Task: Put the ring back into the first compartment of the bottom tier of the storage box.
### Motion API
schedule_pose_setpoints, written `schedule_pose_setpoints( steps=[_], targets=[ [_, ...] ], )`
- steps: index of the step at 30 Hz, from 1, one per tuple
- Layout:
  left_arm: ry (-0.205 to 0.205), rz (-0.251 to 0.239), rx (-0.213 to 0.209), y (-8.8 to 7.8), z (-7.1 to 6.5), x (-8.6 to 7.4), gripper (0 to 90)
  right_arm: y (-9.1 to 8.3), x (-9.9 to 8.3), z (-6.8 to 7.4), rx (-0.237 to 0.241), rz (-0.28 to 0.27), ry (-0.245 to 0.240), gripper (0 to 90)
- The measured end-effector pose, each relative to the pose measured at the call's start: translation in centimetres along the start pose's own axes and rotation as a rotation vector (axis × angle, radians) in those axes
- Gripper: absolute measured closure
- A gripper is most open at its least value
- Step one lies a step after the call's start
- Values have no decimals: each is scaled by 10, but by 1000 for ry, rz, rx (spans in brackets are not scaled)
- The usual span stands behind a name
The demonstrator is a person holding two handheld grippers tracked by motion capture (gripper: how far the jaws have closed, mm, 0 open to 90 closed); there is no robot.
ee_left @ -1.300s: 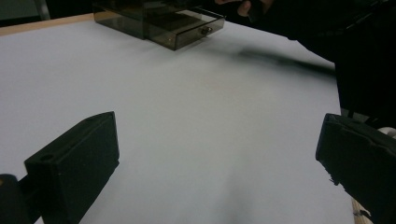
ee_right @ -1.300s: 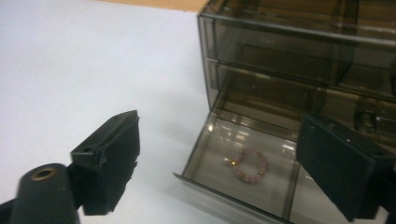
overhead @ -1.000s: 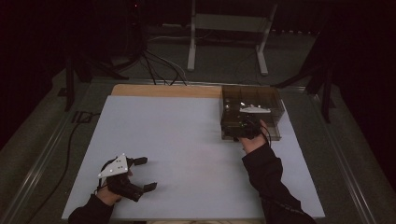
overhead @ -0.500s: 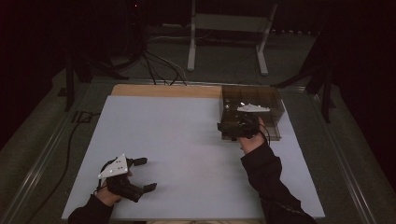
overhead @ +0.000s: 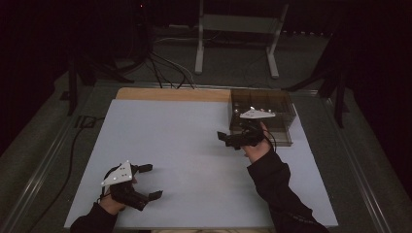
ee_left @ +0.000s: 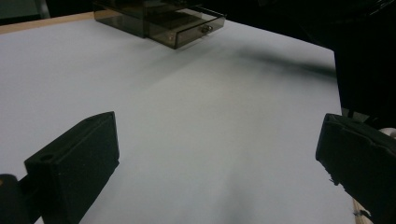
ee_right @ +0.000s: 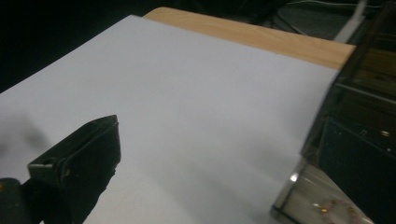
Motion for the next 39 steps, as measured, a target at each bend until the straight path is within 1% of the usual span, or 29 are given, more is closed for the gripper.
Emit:
schedule_pose_setpoints(
  steps=[1, 2, 4, 5, 7, 9, 10, 11, 12, 15, 16, 17, 18, 22, 27, 28, 35, 39],
  targets=[
    [-2, -2, -1, 0, 0, 0, 7, 0, -1, 2, 6, 3, -14, 0],
    [-2, -2, -1, 0, 0, 0, 7, 1, -2, 4, -3, 9, -23, 0],
    [0, -3, -1, 0, 0, 0, 7, 2, -4, 6, 8, 11, -37, 0],
    [0, -3, 0, 0, 0, 0, 7, 3, -6, 8, 3, 12, -40, 0],
    [1, -2, -1, 0, 0, 0, 7, 3, -10, 11, 19, 14, -49, 0],
    [2, -2, 0, 0, 0, 0, 7, 4, -13, 12, 18, 19, -54, 0],
    [2, -3, 1, -1, 0, 0, 7, 6, -17, 14, 31, 23, -64, 0],
    [2, -3, 1, -1, 0, 0, 7, 6, -17, 14, 31, 23, -64, 0],
    [2, -3, 1, 0, 0, 0, 7, 7, -21, 16, 42, 28, -73, 0],
    [3, -2, 0, 0, 0, 0, 7, 9, -25, 17, 48, 33, -76, 0],
    [2, -2, 0, 0, 0, 0, 7, 9, -28, 18, 52, 36, -91, 0],
    [2, -2, 0, 0, 0, 0, 7, 9, -28, 18, 52, 36, -91, 0],
    [2, -3, -1, 0, 0, 0, 7, 10, -32, 20, 53, 37, -103, 0],
    [1, -5, -2, -1, 0, 0, 7, 11, -38, 20, 63, 36, -108, 0],
    [3, -3, -2, 0, 0, 0, 7, 11, -49, 20, 55, 28, -137, 0],
    [3, -3, -2, 0, 0, 0, 7, 10, -52, 20, 54, 31, -140, 0],
    [5, -1, -3, 0, -1, 0, 7, 6, -63, 18, 58, 43, -139, 0],
    [4, -1, -3, 0, 0, 0, 7, 3, -71, 17, 68, 47, -137, 0]
  ],
)
Point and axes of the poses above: each handheld gripper's, and its own axes: y roughly forward along the jaws, x roughly out of its top, z roughly to its left, the point moved 1 cm from there along y, roughly forward along the jaws, and after that the axes turned 13 degrees about z, right-handed, at the moved point
